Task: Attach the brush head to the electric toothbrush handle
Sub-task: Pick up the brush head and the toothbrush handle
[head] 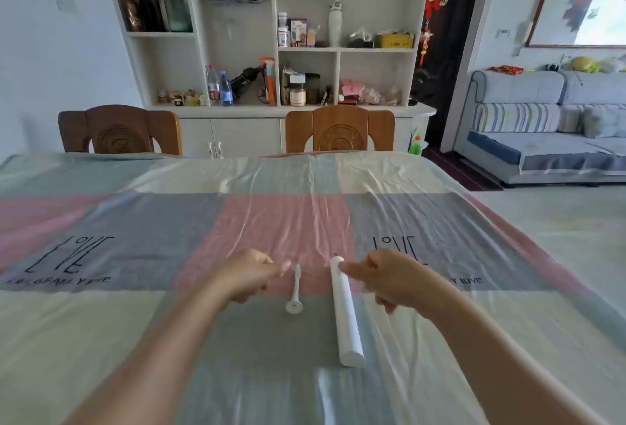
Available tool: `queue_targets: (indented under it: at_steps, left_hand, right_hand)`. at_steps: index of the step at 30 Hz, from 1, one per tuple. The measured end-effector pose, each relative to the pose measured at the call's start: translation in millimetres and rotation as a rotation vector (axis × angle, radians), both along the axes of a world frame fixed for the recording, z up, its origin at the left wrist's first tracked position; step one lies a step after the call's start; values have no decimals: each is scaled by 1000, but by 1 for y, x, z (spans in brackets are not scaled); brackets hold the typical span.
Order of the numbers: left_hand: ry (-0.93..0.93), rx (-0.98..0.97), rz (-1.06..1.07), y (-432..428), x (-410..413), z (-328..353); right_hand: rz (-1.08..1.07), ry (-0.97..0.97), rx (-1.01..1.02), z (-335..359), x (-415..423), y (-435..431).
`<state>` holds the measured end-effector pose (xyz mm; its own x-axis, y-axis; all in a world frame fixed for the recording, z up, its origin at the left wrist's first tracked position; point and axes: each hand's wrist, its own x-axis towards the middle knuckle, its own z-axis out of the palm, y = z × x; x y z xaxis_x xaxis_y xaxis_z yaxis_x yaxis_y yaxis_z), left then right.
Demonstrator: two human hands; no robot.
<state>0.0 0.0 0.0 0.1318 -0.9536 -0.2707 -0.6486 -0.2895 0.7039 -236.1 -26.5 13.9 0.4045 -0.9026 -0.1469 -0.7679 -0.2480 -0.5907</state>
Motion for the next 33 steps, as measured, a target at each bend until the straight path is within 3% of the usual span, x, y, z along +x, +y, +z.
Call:
queue_targets:
  at_steps: [4,8,22,27,33]
  left_hand:
    - [-55,27,-5,0,-9,-9]
    - [-128,53,-17,-3,-20,-8]
    - [-154,55,-44,-6,-23,-17]
    - [-57,-37,8,-6,-23,-22]
    - [198,-200,112,-12,-25,-30]
  right_hand:
    - [3,250,-57,-13,7,11]
    - [1,314,-18,-18,14,17]
    - [-19,322,-79,-33,32,19]
    - [-64,286,-129,-37,31,19]
    - [-88,236,-151,-40,29,18]
